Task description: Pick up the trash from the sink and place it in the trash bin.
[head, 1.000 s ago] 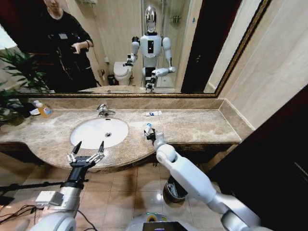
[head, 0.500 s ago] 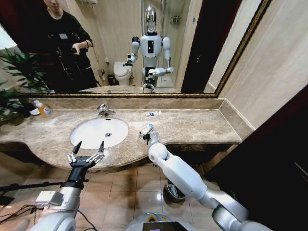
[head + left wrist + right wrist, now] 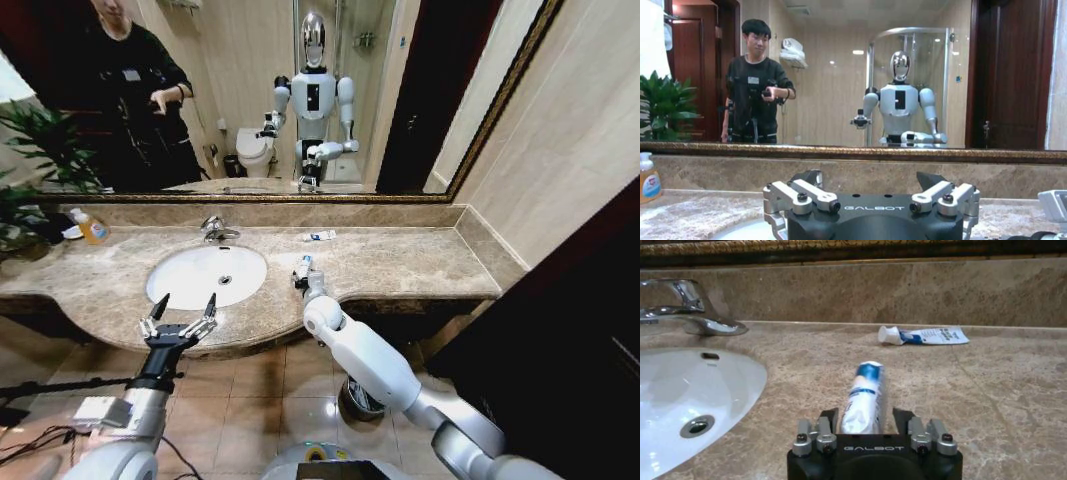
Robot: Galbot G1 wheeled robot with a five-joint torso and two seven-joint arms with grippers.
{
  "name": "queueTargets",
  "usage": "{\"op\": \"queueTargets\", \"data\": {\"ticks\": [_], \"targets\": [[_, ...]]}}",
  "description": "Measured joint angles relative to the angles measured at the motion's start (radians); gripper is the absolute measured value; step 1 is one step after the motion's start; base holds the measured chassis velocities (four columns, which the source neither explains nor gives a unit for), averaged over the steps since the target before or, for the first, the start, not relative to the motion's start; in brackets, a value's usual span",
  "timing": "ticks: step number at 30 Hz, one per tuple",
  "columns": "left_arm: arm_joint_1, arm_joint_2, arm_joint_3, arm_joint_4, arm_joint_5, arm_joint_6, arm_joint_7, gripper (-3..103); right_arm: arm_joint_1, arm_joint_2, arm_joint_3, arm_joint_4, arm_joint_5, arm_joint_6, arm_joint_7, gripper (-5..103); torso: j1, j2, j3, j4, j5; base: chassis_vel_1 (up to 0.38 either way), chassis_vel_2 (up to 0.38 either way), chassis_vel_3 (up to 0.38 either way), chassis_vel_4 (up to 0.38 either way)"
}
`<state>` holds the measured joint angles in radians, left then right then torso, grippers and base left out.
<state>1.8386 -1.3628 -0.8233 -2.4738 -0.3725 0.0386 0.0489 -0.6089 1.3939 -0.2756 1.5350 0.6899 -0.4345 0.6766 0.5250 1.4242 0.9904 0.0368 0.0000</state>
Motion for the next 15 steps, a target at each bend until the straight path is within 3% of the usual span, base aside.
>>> {"op": "queueTargets", "data": {"ticks": [2, 4, 7, 10, 15], "targets": [[0.0, 0.0, 0.0, 0.0, 0.0, 0.0, 0.0, 100, -0.002, -0.005, 0.0, -0.002, -0.013, 0.003, -0.008, 47, 0.0, 0.0, 0.0, 0.0, 0.0, 0.0, 0.0, 0.0, 0.0], [0.0, 0.0, 0.0, 0.0, 0.0, 0.0, 0.0, 100, -0.003, -0.006, 0.0, -0.003, -0.017, 0.004, -0.011, 47, 0.0, 0.0, 0.0, 0.0, -0.0001, 0.0, 0.0, 0.0, 0.0], [0.0, 0.0, 0.0, 0.0, 0.0, 0.0, 0.0, 100, -0.011, -0.011, 0.001, -0.005, -0.035, 0.01, -0.022, 33, 0.0, 0.0, 0.0, 0.0, 0.0, 0.0, 0.0, 0.0, 0.0], [0.0, 0.0, 0.0, 0.0, 0.0, 0.0, 0.0, 100, -0.016, -0.014, 0.002, -0.005, -0.048, 0.013, -0.034, 26, 0.0, 0.0, 0.0, 0.0, 0.0, 0.0, 0.0, 0.0, 0.0], [0.0, 0.0, 0.0, 0.0, 0.0, 0.0, 0.0, 100, -0.025, -0.016, 0.003, -0.005, -0.074, 0.029, -0.044, 24, 0.0, 0.0, 0.0, 0.0001, 0.0001, 0.0, 0.0, 0.0, 0.0]]}}
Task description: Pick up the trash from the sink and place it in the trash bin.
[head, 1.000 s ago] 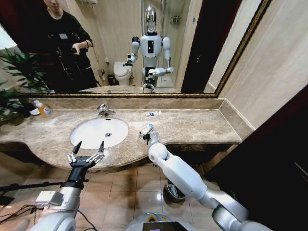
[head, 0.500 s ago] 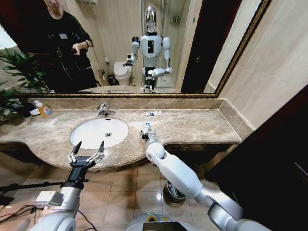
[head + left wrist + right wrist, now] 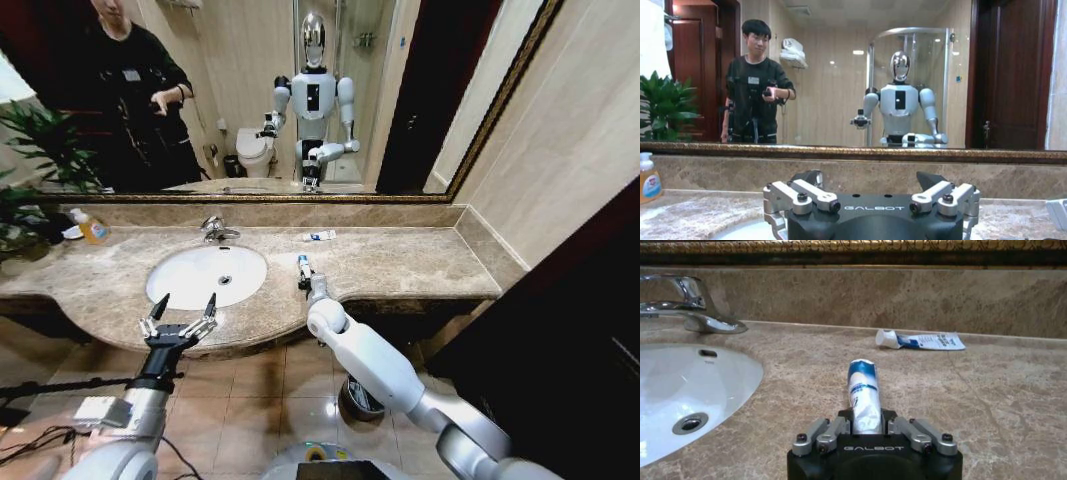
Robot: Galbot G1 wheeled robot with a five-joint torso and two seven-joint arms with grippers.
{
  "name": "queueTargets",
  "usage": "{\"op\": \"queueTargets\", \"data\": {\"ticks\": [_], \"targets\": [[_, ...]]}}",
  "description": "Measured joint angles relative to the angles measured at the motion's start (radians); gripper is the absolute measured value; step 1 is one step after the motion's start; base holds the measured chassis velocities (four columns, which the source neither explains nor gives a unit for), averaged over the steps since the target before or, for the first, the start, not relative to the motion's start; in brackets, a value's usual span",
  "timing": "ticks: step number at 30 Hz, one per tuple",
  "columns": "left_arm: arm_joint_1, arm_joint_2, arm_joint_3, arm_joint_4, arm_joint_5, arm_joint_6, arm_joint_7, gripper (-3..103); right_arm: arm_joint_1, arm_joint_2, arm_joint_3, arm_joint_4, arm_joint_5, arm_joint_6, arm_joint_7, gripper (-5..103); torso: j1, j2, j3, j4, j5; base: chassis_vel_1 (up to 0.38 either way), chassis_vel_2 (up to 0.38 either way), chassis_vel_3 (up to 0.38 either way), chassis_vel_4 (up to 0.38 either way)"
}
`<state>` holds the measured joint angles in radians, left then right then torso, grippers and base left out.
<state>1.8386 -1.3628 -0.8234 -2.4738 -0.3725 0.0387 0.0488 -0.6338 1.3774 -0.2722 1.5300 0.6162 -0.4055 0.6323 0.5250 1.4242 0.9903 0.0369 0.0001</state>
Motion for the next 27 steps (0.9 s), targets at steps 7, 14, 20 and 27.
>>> {"op": "queueTargets", "data": {"ticks": [7, 14, 20, 27], "targets": [[0.0, 0.0, 0.0, 0.0, 0.0, 0.0, 0.0, 100, -0.031, -0.059, 0.029, 0.106, -0.072, 0.032, -0.059, 24, 0.0, 0.0, 0.0, 0.0, 0.0, 0.0, 0.0, 0.0, 0.0], [0.0, 0.0, 0.0, 0.0, 0.0, 0.0, 0.0, 100, -0.19, -0.22, 0.173, 0.316, -0.11, 0.097, -0.267, 24, 0.0, 0.0, 0.0, 0.0, 0.0, 0.0, 0.0, 0.0, 0.0], [0.0, 0.0, 0.0, 0.0, 0.0, 0.0, 0.0, 100, -0.376, -0.322, 0.296, 0.45, -0.138, 0.148, -0.421, 24, 0.0, 0.0, 0.0, -0.0006, 0.0, 0.0, 0.0, 0.0, 0.0], [0.0, 0.0, 0.0, 0.0, 0.0, 0.0, 0.0, 100, -0.614, -0.356, 0.42, 0.527, -0.184, 0.202, -0.434, 24, 0.0, 0.0, 0.0, -0.0001, 0.0001, 0.0, 0.0, 0.0, 0.0]]}}
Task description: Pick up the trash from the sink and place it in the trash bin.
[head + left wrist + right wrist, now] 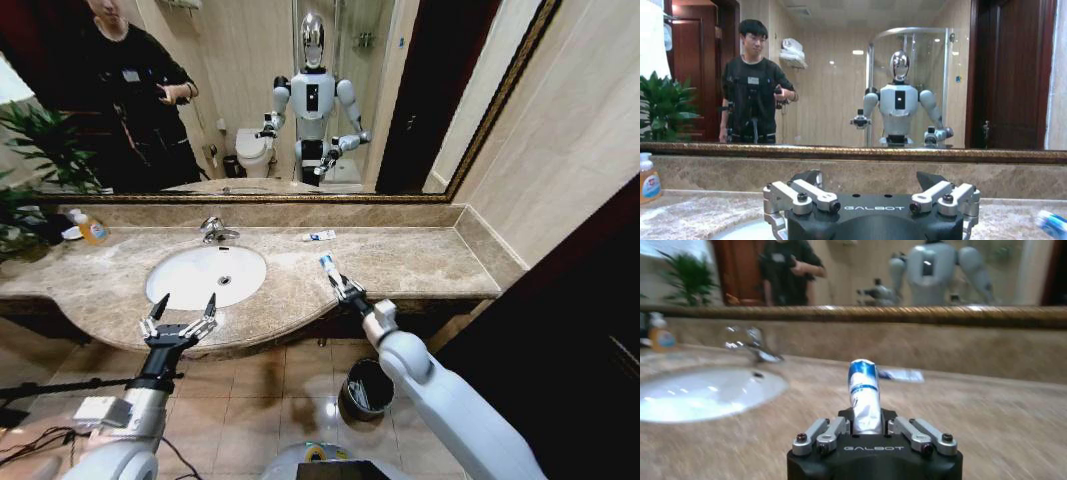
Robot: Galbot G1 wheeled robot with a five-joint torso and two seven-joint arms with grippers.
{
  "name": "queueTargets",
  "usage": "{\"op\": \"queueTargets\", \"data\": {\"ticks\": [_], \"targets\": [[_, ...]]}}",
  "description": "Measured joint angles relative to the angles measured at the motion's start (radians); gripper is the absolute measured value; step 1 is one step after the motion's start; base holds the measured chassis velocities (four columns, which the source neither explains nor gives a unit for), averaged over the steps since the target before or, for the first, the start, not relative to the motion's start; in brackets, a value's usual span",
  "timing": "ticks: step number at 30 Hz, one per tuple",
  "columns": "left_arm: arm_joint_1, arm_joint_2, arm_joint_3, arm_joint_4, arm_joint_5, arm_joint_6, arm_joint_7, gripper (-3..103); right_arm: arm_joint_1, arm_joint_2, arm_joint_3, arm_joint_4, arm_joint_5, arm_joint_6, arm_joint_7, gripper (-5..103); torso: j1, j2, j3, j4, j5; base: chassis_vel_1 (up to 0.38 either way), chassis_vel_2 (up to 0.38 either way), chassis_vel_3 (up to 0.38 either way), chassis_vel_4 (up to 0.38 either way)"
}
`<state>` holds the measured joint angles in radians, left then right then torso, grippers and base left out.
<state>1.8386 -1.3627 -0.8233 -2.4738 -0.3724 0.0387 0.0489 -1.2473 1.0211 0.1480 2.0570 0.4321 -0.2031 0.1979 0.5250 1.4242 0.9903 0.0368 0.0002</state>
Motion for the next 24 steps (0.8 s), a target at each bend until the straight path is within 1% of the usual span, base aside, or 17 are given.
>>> {"op": "queueTargets", "data": {"ticks": [1, 3, 4, 5, 6, 7, 8, 10, 13, 16, 17, 21, 22, 24], "targets": [[0.0, 0.0, 0.0, 0.0, 0.0, 0.0, 0.0, 100, -0.056, 0.009, 0.035, 0.003, -0.005, 0.006, 0.0, 24, 0.0, 0.0, 0.0, 0.0, 0.0, 0.0, 0.0, 0.0, 0.0], [0.0, 0.0, 0.0, 0.0, 0.0, 0.0, 0.0, 100, -0.12, 0.019, 0.075, 0.002, -0.006, 0.013, -0.007, 24, 0.0, 0.0, 0.0, -0.0002, 0.0001, 0.0, 0.0, 0.0, 0.0], [0.0, 0.0, 0.0, 0.0, 0.0, 0.0, 0.0, 100, -0.12, 0.019, 0.075, 0.002, -0.006, 0.013, -0.007, 24, 0.0, 0.0, 0.0, -0.0002, 0.0001, 0.0, 0.0, 0.0, 0.0], [0.0, 0.0, 0.0, 0.0, 0.0, 0.0, 0.0, 100, -0.165, 0.031, 0.122, -0.01, -0.009, 0.034, -0.019, 24, 0.0, 0.0, 0.0, -0.0001, 0.0001, 0.0, 0.0, 0.0, 0.0], [0.0, 0.0, 0.0, 0.0, 0.0, 0.0, 0.0, 100, -0.249, 0.054, 0.211, -0.042, -0.02, 0.085, -0.061, 24, 0.0, 0.0, 0.0, 0.0, 0.0002, 0.0, 0.0, 0.0, 0.0], [0.0, 0.0, 0.0, 0.0, 0.0, 0.0, 0.0, 100, -0.278, 0.062, 0.243, -0.053, -0.02, 0.105, -0.079, 24, 0.0, 0.0, 0.0, -0.0002, 0.0, 0.0, 0.0, 0.0, 0.0], [0.0, 0.0, 0.0, 0.0, 0.0, 0.0, 0.0, 100, -0.278, 0.062, 0.243, -0.053, -0.02, 0.105, -0.079, 24, 0.0, 0.0, 0.0, -0.0002, 0.0, 0.0, 0.0, 0.0, 0.0], [0.0, 0.0, 0.0, 0.0, 0.0, 0.0, 0.0, 100, -0.317, 0.076, 0.276, -0.088, -0.033, 0.147, -0.115, 24, 0.0, 0.0, 0.0, -0.0001, 0.0001, 0.0, 0.0, 0.0, 0.0], [0.0, 0.0, 0.0, 0.0, 0.0, 0.0, 0.0, 100, -0.323, 0.088, 0.28, -0.135, -0.053, 0.17, -0.134, 24, 0.0, 0.0, 0.0, 0.0, 0.0, 0.0, 0.0, 0.0, 0.0], [0.0, 0.0, 0.0, 0.0, 0.0, 0.0, 0.0, 100, -0.297, 0.111, 0.246, -0.252, -0.086, 0.195, -0.151, 24, 0.0, 0.0, 0.0, 0.0, 0.0, 0.0, 0.0, 0.0, 0.0], [0.0, 0.0, 0.0, 0.0, 0.0, 0.0, 0.0, 100, -0.297, 0.111, 0.246, -0.252, -0.086, 0.195, -0.151, 24, 0.0, 0.0, 0.0, 0.0, 0.0, 0.0, 0.0, 0.0, 0.0], [0.0, 0.0, 0.0, 0.0, 0.0, 0.0, 0.0, 100, -0.239, 0.157, 0.189, -0.449, -0.13, 0.234, -0.165, 24, 0.0, 0.0, 0.0, 0.0001, 0.0, 0.0, 0.0, 0.0, 0.0], [0.0, 0.0, 0.0, 0.0, 0.0, 0.0, 0.0, 100, -0.239, 0.157, 0.189, -0.449, -0.13, 0.234, -0.165, 24, 0.0, 0.0, 0.0, 0.0001, 0.0, 0.0, 0.0, 0.0, 0.0], [0.0, 0.0, 0.0, 0.0, 0.0, 0.0, 0.0, 100, -0.202, 0.192, 0.166, -0.571, -0.144, 0.257, -0.172, 24, 0.0, 0.0, 0.0, 0.0, 0.0, 0.0, 0.0, 0.0, 0.0]]}}
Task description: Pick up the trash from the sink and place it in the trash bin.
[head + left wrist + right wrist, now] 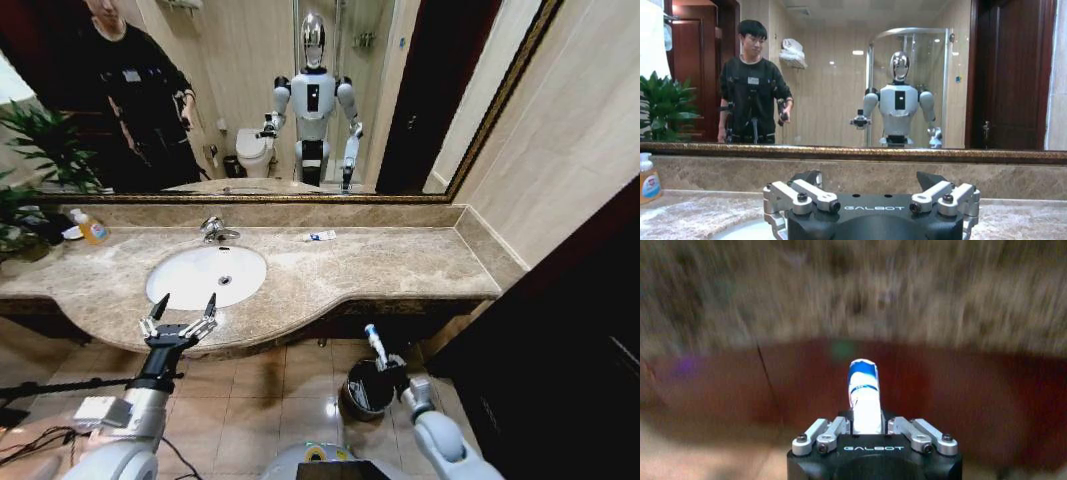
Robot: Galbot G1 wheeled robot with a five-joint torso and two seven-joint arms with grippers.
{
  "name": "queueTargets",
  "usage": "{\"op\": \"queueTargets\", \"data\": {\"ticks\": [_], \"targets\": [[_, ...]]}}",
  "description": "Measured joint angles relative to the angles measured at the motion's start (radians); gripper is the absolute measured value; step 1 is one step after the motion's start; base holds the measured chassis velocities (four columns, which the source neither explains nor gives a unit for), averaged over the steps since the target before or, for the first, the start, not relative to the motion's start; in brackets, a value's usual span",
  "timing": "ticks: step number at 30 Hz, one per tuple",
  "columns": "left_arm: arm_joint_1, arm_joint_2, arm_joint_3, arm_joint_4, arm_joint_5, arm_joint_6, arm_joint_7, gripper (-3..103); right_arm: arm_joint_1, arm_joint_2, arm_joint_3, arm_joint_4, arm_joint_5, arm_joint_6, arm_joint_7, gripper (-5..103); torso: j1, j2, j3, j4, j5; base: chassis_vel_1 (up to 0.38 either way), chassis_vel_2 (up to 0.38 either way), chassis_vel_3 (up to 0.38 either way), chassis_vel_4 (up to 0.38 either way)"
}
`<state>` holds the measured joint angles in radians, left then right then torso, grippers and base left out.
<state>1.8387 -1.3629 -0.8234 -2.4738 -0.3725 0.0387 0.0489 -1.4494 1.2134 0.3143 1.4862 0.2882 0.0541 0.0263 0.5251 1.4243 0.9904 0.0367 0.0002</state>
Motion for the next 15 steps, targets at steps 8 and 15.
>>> {"op": "queueTargets", "data": {"ticks": [8, 15], "targets": [[0.0, 0.0, 0.0, 0.0, 0.0, 0.0, 0.0, 100, 0.109, 0.028, -0.084, -0.306, 0.013, 0.08, 0.011, 24, 0.0, 0.0, 0.0, 0.0002, -0.0002, 0.0, 0.0, 0.0, 0.0], [0.0, 0.0, 0.0, 0.0, 0.0, 0.0, 0.0, 100, 0.179, 0.055, -0.093, -0.452, 0.018, 0.132, 0.018, 24, 0.0, 0.0, 0.0, 0.0001, -0.0004, 0.0, 0.0, 0.0, 0.0]]}}
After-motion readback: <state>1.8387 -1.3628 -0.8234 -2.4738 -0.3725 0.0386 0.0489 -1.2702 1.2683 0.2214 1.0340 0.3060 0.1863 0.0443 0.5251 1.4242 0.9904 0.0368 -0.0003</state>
